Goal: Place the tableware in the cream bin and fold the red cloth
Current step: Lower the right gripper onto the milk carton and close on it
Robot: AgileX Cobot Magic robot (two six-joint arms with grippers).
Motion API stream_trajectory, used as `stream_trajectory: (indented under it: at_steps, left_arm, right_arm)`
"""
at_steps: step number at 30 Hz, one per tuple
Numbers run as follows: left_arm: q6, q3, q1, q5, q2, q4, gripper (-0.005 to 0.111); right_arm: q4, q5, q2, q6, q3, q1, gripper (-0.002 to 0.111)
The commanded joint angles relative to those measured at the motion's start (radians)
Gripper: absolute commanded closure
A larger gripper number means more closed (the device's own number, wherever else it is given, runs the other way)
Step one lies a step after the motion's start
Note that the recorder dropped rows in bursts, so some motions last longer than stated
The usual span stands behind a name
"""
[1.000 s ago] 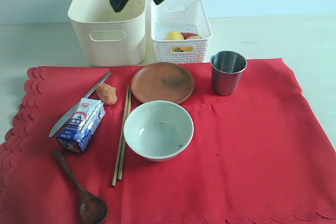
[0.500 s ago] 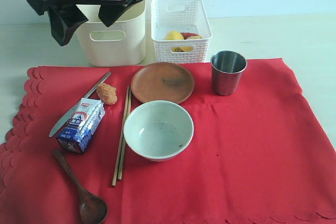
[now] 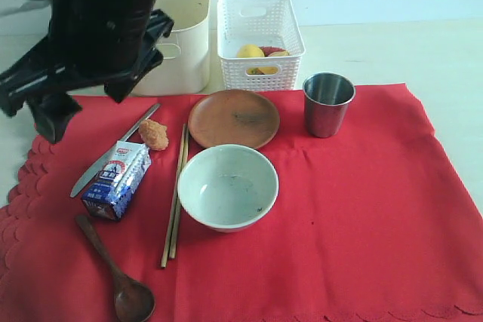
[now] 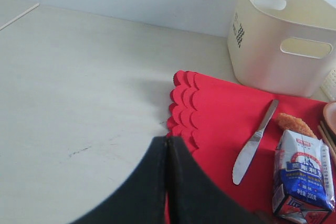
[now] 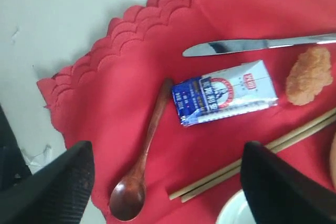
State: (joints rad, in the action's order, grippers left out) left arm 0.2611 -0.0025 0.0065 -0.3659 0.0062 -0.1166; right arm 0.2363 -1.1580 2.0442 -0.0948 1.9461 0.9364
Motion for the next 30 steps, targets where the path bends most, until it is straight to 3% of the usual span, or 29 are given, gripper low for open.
stream_trajectory:
  at_steps: [1, 9, 16, 30]
  left_arm:
    - [-0.003, 0.003, -0.007, 0.005, -0.006, -0.005, 0.107]
    - [-0.003, 0.003, -0.007, 0.005, -0.006, -0.005, 0.107]
    - [-0.003, 0.003, -0.007, 0.005, -0.006, -0.005, 0.107]
    - [-0.003, 0.003, -0.007, 0.005, -0.006, -0.005, 0.107]
  right_arm:
    - [-0.009, 0.006, 0.051, -0.003, 0.004, 0.028, 0.035]
    - [-0.080, 0.037, 0.136, 0.204, 0.004, 0.028, 0.035]
    - [-0.188, 0.068, 0.241, 0.370, 0.068, 0.026, 0.012]
    - [-0.193, 0.034, 0.403, 0.679, 0.198, 0.006, 0.011]
